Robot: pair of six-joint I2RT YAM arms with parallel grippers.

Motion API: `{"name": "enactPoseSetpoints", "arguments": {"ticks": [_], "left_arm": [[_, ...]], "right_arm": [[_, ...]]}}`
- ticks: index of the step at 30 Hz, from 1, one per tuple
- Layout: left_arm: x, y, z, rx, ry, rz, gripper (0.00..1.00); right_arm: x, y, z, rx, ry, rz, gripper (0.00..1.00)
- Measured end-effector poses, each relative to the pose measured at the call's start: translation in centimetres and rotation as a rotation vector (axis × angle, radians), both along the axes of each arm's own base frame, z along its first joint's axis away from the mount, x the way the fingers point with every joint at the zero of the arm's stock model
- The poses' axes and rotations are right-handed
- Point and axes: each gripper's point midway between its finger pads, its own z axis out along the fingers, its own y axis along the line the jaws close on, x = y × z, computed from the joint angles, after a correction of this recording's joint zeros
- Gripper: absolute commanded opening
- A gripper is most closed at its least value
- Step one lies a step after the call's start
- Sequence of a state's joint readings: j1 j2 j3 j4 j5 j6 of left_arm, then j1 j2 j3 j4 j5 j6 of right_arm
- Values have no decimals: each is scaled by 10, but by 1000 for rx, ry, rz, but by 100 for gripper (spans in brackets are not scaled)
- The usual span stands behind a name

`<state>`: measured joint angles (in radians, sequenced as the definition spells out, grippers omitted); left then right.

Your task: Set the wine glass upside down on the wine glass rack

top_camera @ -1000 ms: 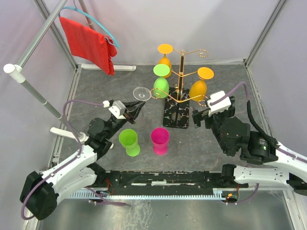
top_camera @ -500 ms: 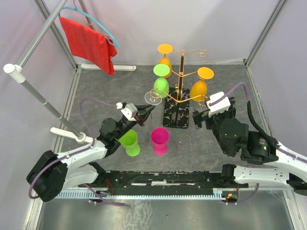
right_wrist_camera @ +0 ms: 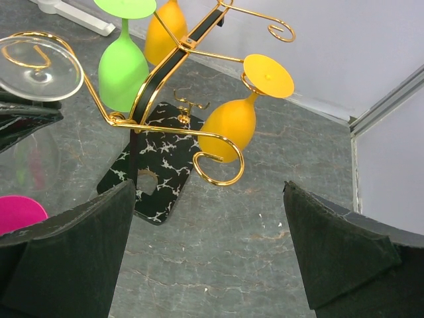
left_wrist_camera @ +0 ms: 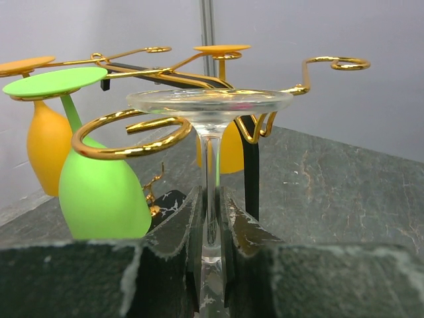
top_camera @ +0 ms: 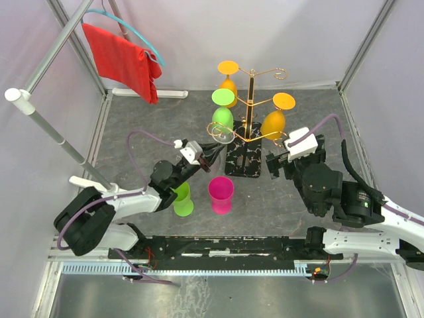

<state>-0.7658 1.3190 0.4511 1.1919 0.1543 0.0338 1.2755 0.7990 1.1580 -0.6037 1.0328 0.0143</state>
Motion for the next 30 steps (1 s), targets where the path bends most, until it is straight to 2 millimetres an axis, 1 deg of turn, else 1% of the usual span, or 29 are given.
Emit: {"name": "enactPoseSetpoints", "arguments": {"ticks": [6, 11, 14, 18, 21, 25, 30], "left_arm": [[14, -9, 5, -27, -15, 22, 3], [25, -8, 6, -49, -13, 67, 3], [32, -3, 6, -68, -8, 113, 3], [39, 11, 12, -115, -13, 190, 3], [42, 21, 12, -131, -17, 242, 3], [42, 29, 7, -121, -29, 275, 3], [34, 34, 7, -110, -56, 271, 3]], "right_arm": [[0, -1, -1, -2, 4, -1, 100], [-1, -3, -1, 4, 3, -2, 100], [-1, -4, 0, 6, 3, -2, 100], [-1, -4, -1, 6, 5, -3, 100], [-2, -4, -2, 4, 7, -3, 100], [-2, -4, -2, 1, 8, -3, 100], [-1, -3, -3, -2, 9, -3, 100]]}}
